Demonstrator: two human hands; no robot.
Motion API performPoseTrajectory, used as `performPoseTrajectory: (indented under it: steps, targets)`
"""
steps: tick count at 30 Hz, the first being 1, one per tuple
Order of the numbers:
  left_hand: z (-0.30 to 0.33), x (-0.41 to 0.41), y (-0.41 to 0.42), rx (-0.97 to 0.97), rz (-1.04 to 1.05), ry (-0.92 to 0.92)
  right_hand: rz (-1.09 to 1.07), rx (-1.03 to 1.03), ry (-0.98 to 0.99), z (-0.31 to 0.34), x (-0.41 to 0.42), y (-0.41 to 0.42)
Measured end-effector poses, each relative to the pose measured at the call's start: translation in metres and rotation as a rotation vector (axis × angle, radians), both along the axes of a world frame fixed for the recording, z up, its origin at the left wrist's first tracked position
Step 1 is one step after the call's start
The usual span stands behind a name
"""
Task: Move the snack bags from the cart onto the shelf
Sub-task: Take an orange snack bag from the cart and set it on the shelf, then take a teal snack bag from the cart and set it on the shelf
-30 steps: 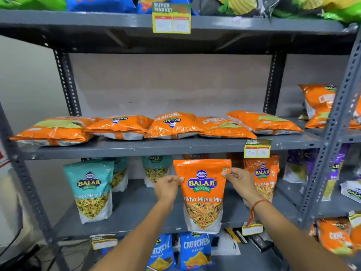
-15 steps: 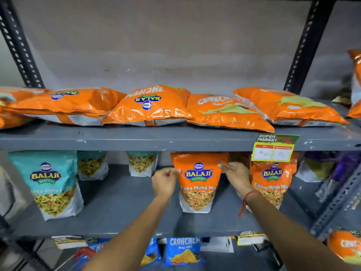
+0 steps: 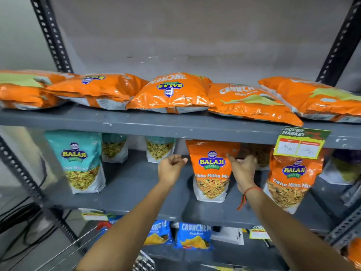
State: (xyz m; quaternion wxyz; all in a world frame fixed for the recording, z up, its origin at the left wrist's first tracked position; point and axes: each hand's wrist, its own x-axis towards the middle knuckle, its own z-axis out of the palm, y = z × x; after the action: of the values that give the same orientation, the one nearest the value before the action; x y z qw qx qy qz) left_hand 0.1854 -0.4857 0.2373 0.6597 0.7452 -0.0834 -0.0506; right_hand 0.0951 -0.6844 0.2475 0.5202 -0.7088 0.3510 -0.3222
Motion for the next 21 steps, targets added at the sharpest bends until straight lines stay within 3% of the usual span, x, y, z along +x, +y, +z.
performPoseTrajectory:
  steps: [7,13,16,21]
  targets:
    - [0.025,-0.026,0.125,-0.082,0.171,-0.096,0.123,-0.204,-0.133,0.031,0.014,0.112]
    - [0.029,-0.052,0.276,-0.189,0.398,-0.089,0.606,-0.111,-0.232,0.041,0.03,0.249]
    - [-0.001,-0.074,0.349,-0.099,0.531,-0.031,0.85,-0.071,-0.102,0.002,0.033,0.314]
    - [-0.098,-0.13,0.443,0.241,0.76,0.281,1.256,-0.084,0.264,-0.098,0.034,0.389]
